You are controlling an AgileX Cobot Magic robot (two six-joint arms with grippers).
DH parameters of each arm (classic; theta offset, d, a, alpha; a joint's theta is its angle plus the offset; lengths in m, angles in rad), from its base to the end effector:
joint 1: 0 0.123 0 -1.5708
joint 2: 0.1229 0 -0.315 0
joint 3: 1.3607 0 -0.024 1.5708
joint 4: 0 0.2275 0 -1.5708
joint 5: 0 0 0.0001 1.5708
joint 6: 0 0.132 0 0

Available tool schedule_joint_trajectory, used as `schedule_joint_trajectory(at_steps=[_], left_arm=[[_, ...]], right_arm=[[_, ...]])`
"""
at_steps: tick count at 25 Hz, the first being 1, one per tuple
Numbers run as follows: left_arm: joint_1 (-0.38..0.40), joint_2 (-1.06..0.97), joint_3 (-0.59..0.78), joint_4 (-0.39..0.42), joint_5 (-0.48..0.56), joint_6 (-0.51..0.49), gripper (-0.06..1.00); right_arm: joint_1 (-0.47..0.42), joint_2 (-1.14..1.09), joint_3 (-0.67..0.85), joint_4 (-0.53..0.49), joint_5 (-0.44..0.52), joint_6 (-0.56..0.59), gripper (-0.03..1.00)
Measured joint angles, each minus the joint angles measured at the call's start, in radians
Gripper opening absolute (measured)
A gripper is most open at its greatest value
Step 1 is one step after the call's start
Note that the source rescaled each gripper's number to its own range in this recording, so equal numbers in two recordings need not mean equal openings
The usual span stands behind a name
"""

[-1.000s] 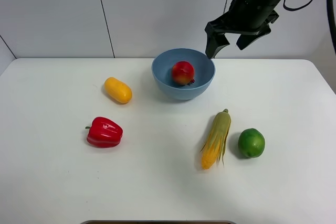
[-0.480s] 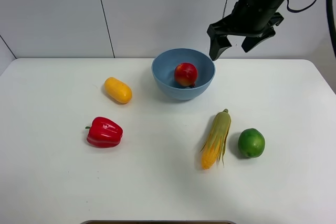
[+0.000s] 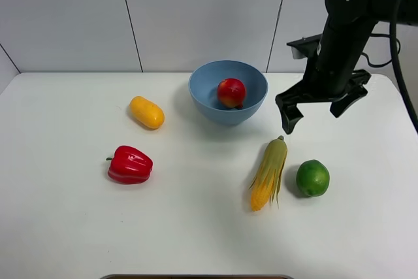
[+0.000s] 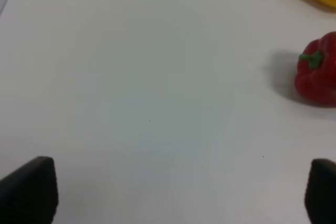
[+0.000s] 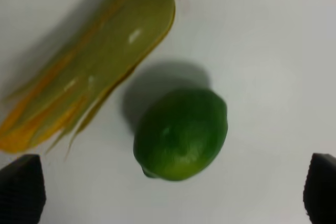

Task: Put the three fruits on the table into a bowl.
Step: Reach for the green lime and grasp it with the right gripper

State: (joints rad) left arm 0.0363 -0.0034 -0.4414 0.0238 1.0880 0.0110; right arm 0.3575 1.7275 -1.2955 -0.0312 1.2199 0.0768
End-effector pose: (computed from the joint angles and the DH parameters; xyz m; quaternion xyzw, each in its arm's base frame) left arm -0.0169 0.0022 0.2269 -0.0113 0.8739 0.0234 0.4855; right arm 0.2916 0.1048 0.2395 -0.1451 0.9893 -0.0137 0.0061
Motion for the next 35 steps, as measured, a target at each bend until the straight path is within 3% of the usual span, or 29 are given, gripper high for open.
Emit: schedule_joint_trajectory(at_steps=[10,17,35], left_arm=[[0.0,0.0,0.0,0.0,0.0,0.0,0.83],[0.0,0.0,0.0,0.0,0.0,0.0,0.83],[0.0,0.0,0.0,0.0,0.0,0.0,0.82]], right_arm=[[-0.002,-0.019,0.193,0.066,-0.054,0.039,1.0],[-0.091,-0.059,0.305,0.132,-0.13,0.031,1.0],[-0.199,-0.058,0.377,0.168,-0.322,0.02,1.0]])
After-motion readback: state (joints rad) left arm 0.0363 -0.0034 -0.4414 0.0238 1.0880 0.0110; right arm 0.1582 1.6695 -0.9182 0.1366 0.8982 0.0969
